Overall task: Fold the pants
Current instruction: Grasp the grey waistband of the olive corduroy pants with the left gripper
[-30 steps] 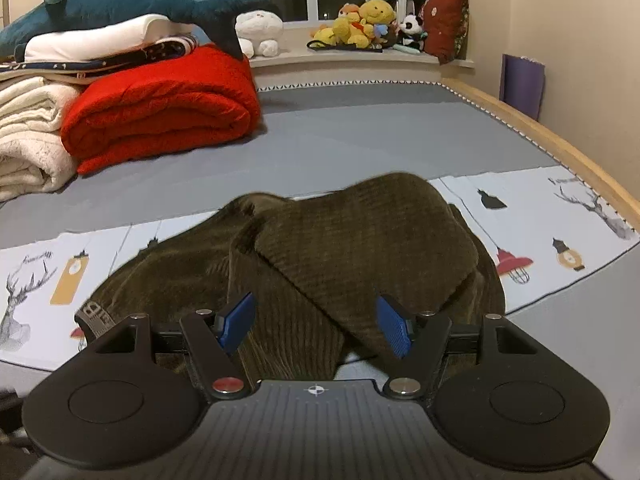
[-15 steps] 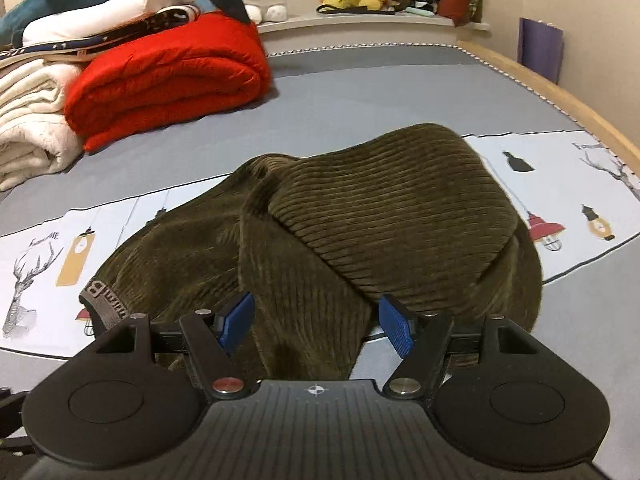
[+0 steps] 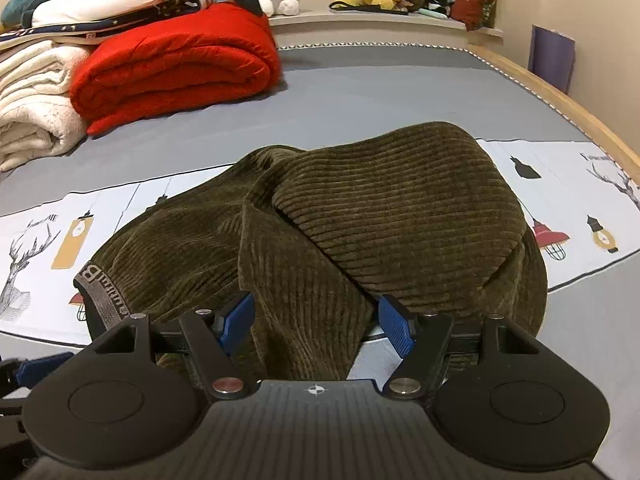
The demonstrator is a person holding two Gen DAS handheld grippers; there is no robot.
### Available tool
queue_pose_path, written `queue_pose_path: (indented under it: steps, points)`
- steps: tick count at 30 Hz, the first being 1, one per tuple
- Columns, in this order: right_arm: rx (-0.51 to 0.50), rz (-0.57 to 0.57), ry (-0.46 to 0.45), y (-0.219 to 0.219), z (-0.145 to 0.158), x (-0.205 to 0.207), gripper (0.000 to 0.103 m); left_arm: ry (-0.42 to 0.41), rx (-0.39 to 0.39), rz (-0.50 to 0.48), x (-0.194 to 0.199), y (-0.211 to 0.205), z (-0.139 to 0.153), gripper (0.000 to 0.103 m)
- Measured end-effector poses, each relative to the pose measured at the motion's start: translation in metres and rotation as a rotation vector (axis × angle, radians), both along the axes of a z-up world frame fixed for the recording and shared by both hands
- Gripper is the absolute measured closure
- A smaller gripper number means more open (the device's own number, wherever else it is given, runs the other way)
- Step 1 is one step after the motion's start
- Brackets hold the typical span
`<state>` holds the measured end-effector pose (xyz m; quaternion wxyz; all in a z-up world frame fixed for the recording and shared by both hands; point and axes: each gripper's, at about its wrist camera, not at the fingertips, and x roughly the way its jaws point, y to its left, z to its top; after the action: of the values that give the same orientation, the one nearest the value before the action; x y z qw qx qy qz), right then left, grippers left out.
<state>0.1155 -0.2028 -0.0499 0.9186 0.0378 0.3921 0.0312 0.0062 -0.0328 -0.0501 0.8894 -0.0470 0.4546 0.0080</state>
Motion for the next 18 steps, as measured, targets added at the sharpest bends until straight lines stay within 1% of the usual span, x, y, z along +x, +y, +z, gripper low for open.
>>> queue_pose_path:
  steps: [4,9,12,13,14,15,17,18]
  points:
    - [0.01,0.008,-0.006,0.004,-0.002,0.001,0.033,0.001,0.0,-0.001,0.001,-0.001,-0.001,0.044]
    - [-0.011,0.022,0.02,0.009,-0.007,0.002,0.033,0.005,-0.006,0.007,0.002,0.001,-0.002,0.043]
    - [-0.024,0.026,0.038,0.011,-0.012,0.003,0.032,0.02,-0.021,0.006,0.004,0.007,-0.004,0.039]
    - [-0.03,0.028,0.048,0.012,-0.013,0.003,0.032,0.031,-0.038,0.011,0.007,0.013,-0.006,0.036]
    - [-0.036,0.034,0.065,0.013,-0.017,0.005,0.03,0.048,-0.075,0.039,0.012,0.026,-0.008,0.034]
    - [-0.041,0.042,0.086,0.014,-0.02,0.006,0.028,0.066,-0.113,0.079,0.016,0.04,-0.011,0.034]
    - [-0.037,0.066,0.138,0.016,-0.029,0.009,0.028,0.112,-0.214,0.177,0.024,0.075,-0.022,0.034]
    - [-0.036,0.074,0.162,0.017,-0.033,0.011,0.028,0.136,-0.255,0.209,0.026,0.089,-0.028,0.034]
